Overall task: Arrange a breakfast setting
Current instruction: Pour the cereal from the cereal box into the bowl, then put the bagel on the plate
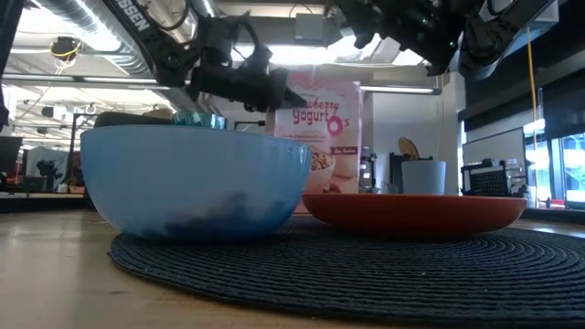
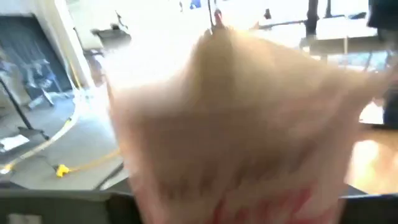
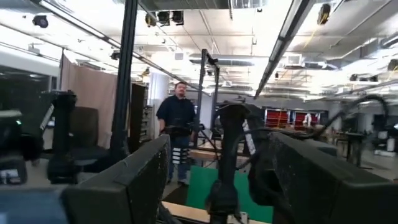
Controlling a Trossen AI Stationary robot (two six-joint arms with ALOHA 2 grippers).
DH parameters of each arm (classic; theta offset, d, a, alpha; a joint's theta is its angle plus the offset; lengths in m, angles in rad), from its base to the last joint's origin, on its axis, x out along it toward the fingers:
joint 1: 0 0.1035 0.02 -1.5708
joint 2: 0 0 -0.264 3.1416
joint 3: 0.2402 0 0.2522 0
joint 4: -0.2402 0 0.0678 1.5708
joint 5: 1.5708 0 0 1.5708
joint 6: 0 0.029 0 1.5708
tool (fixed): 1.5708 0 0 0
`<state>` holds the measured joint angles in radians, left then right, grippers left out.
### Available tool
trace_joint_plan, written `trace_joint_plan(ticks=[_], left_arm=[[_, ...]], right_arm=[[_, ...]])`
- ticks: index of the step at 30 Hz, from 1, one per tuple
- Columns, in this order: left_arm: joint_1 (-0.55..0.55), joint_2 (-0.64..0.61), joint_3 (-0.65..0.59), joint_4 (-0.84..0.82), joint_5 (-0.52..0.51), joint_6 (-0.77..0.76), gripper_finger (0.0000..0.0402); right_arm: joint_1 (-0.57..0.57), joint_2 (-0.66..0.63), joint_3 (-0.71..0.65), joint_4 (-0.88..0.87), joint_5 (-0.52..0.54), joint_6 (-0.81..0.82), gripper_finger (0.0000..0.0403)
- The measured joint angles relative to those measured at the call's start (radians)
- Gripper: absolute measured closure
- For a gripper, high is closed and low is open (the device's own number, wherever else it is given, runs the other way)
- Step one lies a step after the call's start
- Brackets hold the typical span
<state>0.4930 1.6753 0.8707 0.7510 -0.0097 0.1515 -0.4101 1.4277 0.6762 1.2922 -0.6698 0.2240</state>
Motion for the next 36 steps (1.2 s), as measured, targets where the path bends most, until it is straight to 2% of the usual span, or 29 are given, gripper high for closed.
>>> trace_joint_plan(ticks=[8,14,23,30,36], left_arm=[[0.0,-0.06,0.0,-0.012,-0.049,0.015,0.0145],[-0.006,-0.124,0.0,-0.015,-0.049,0.016,0.0114],[-0.048,-0.264,-0.001,-0.085,-0.078,0.125,0.0107],[-0.107,-0.44,-0.001,-0.33,-0.189,0.189,0.0107],[-0.117,-0.461,-0.001,-0.401,-0.219,0.184,0.0107]], right_arm=[[-0.017,0.0,0.0,0.0,0.022,-0.05,0.0139],[-0.017,0.0,0.0,-0.006,0.011,-0.05,0.0139],[-0.016,0.0,0.0,-0.006,0.007,-0.049,0.0139],[-0.016,0.0,0.0,-0.006,0.02,-0.05,0.0139],[-0.014,0.0,0.0,0.001,0.031,-0.046,0.0139]])
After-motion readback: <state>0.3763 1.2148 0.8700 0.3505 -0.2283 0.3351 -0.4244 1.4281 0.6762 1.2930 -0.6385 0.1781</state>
